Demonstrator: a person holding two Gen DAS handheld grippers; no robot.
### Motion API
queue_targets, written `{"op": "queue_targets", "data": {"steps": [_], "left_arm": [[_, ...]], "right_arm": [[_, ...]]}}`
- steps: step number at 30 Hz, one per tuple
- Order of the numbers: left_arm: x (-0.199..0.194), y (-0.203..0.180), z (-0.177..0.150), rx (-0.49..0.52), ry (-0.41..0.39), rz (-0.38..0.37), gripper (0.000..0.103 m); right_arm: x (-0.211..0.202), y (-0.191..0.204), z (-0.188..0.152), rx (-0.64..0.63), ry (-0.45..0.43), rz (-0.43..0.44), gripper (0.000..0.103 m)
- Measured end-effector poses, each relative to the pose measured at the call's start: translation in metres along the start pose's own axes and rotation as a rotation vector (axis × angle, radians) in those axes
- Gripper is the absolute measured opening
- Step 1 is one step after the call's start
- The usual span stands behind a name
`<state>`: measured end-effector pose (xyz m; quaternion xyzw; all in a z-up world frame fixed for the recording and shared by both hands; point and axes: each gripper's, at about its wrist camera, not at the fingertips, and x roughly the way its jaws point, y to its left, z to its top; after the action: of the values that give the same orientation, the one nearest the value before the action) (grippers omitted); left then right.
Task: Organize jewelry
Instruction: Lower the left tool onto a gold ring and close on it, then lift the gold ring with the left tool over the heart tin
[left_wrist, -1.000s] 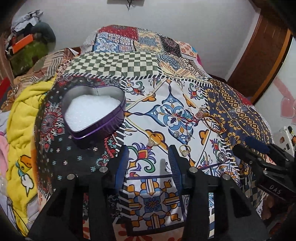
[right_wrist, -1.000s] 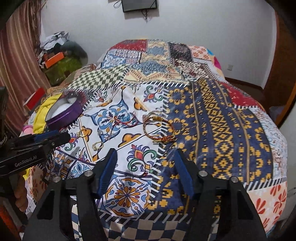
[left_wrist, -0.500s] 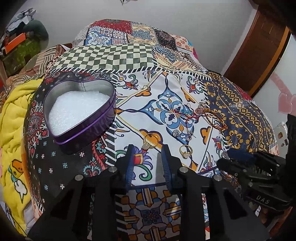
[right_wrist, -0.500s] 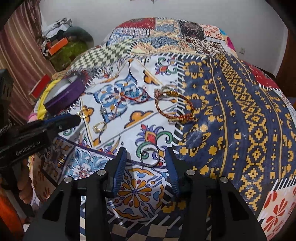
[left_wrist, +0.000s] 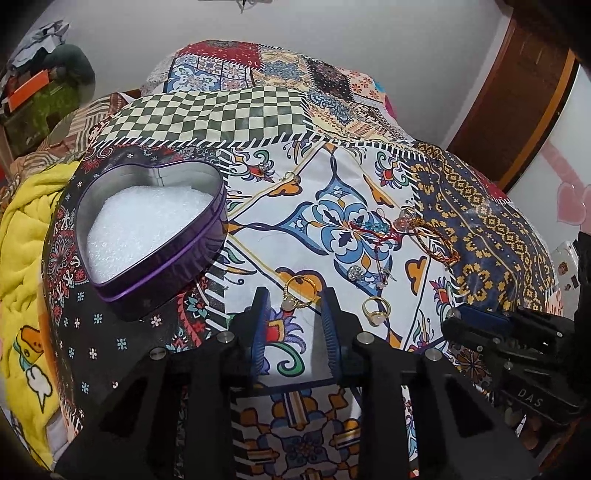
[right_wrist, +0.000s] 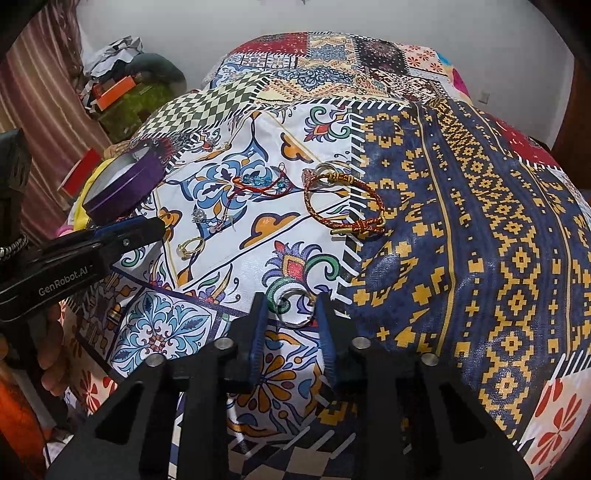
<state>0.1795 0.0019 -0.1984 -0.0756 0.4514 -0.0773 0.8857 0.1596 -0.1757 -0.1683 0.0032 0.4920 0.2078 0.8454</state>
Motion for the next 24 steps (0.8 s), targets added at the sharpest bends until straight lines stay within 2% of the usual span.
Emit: {"op": "queue_targets", "data": {"steps": [7, 9, 10, 18, 24], "left_arm": [[0.008, -0.010, 0.002, 0.050, -0.010, 0.035, 0.028], [0.009, -0.012, 0.002, 0.067, -0.017, 0.053, 0.024], [0.010, -0.013, 0.001, 0.073, -0.019, 0.062, 0.018], [0.001, -0.011, 0.000, 0.058, -0.017, 0.043, 0.017], [-0.018, -0.015, 0.004, 0.062, -0.064, 0.048, 0.017]], "right_arm": [[0.000, 0.000, 0.000, 0.000, -0.007, 0.000, 0.020], [0.000, 0.000, 0.000, 0.003, -0.009, 0.002, 0.020], [-0.001, 0.000, 0.001, 0.005, -0.009, 0.003, 0.020], [-0.007, 0.000, 0.004, 0.010, -0.028, -0.005, 0.020], [-0.021, 0.003, 0.014, 0.010, -0.076, -0.006, 0.020]]}}
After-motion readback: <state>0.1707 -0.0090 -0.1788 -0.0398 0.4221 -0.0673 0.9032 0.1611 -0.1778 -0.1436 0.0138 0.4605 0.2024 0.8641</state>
